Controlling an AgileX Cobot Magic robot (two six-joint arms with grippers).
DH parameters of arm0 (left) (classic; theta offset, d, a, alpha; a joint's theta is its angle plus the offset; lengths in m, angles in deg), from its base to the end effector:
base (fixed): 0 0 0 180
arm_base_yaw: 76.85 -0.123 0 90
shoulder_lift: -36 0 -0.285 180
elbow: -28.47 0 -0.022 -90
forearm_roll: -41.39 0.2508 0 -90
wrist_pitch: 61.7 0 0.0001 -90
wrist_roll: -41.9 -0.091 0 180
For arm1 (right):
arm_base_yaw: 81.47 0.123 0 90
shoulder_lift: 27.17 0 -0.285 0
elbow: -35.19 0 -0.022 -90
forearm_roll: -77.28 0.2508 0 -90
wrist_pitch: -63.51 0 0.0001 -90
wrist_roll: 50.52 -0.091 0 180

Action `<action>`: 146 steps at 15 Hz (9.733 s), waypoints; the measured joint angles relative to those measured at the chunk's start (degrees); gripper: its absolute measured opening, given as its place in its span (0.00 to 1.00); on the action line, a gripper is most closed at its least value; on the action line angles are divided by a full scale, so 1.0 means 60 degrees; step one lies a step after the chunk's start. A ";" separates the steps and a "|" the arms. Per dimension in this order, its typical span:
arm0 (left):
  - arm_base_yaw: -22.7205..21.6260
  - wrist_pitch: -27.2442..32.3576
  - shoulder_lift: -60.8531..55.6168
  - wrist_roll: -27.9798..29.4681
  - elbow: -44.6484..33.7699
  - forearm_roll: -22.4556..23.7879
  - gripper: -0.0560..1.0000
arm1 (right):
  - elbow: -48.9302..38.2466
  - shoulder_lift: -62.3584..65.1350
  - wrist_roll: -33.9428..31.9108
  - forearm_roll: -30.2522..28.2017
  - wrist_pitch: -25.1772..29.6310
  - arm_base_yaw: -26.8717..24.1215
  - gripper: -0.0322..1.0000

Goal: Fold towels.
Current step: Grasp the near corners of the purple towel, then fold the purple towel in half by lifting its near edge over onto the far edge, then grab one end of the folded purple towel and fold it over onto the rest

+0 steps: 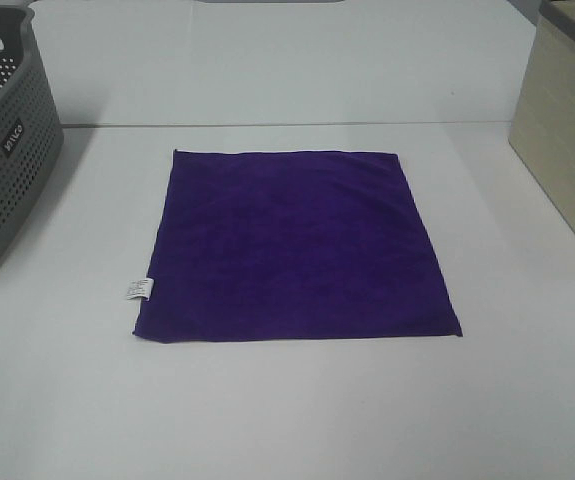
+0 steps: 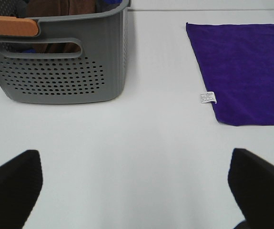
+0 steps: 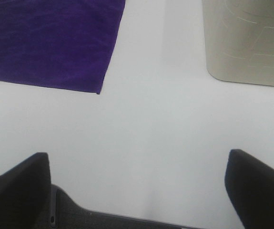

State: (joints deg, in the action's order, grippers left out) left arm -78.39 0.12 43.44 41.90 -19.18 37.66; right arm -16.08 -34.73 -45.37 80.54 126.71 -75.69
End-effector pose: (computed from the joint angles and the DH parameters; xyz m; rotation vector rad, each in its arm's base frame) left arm -0.0084 -0.0054 0.2803 -0.0228 2.0392 -0.0610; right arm -0.0027 0.0044 0.2609 -0.2054 2.1194 0.0757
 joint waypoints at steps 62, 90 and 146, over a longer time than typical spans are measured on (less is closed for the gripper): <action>0.1557 -0.2502 1.9863 -0.6455 0.5739 -0.7515 0.99 | 0.5090 -1.9156 0.5768 0.7315 -0.3753 -0.1089 0.86; 0.3228 -0.1929 1.9490 -0.4144 0.7515 -0.6140 0.05 | 0.5405 -1.8191 0.4240 0.6513 -0.3562 0.0516 0.05; 0.0783 -0.0143 2.4150 -0.4593 1.4821 -0.5730 0.91 | 1.2529 -1.8230 0.0707 0.2225 0.1098 0.0544 0.79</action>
State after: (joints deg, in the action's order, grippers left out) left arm -73.69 -0.74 188.35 14.34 69.75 3.29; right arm 59.10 -144.11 -41.13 93.89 133.30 -72.42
